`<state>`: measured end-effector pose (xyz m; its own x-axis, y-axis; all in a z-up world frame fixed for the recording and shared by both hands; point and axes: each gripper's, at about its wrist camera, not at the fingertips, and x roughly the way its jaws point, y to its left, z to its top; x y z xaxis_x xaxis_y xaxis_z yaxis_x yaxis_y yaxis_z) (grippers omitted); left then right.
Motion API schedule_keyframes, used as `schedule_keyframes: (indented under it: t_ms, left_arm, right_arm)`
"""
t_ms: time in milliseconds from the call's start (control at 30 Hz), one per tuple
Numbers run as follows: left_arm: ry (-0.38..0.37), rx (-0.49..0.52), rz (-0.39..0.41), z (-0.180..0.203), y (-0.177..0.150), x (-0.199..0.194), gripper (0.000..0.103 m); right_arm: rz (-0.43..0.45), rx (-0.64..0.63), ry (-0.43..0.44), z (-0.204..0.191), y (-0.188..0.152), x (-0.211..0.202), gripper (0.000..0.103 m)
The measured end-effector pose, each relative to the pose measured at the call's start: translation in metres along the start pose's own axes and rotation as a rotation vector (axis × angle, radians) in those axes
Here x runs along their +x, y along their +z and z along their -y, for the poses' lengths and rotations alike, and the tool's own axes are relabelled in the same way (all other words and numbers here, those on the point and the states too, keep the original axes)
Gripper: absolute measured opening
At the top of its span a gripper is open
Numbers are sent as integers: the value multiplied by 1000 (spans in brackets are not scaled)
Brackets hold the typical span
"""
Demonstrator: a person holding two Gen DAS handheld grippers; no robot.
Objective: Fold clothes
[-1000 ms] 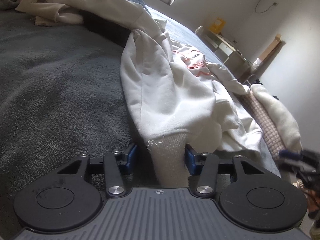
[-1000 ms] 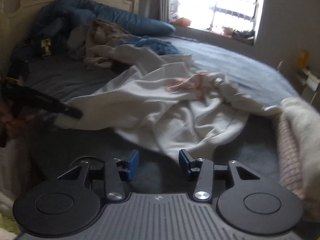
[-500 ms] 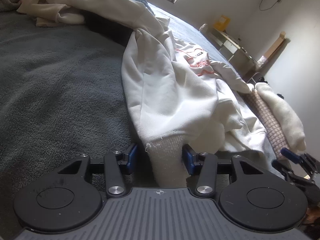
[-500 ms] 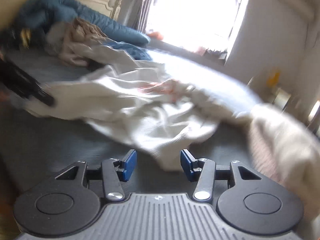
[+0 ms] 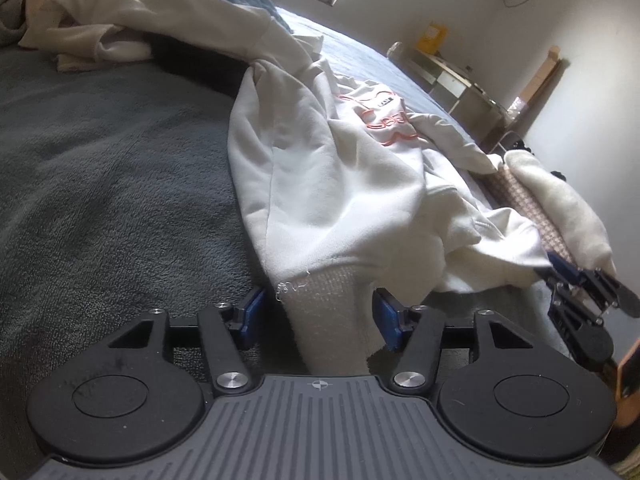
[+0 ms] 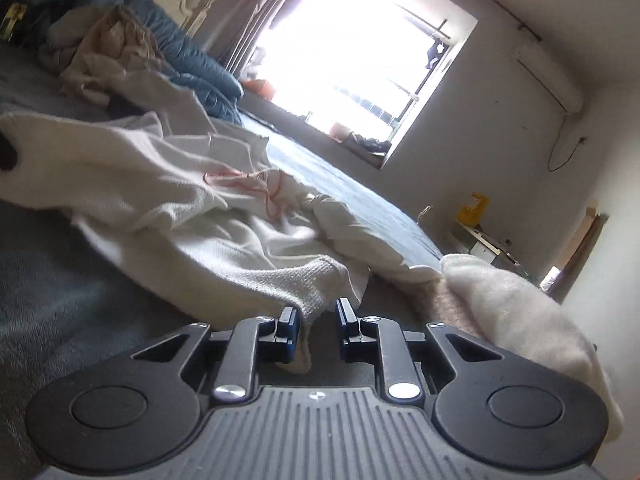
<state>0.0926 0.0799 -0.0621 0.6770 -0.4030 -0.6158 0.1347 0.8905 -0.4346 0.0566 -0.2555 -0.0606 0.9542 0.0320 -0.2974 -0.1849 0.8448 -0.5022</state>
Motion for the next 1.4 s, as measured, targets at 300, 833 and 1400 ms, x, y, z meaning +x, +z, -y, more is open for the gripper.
schedule_keyframes:
  t_ms: [300, 833, 1400]
  left_arm:
    - [41, 137, 25, 19, -18, -11, 70]
    - [-227, -359, 138, -34, 5, -26, 6]
    - [-214, -429, 88, -79, -28, -71, 4]
  right_arm:
    - [26, 171, -146, 30, 0, 17, 3]
    - [13, 498, -89, 79, -1, 9, 1]
    - [-104, 981, -14, 133, -71, -96, 1]
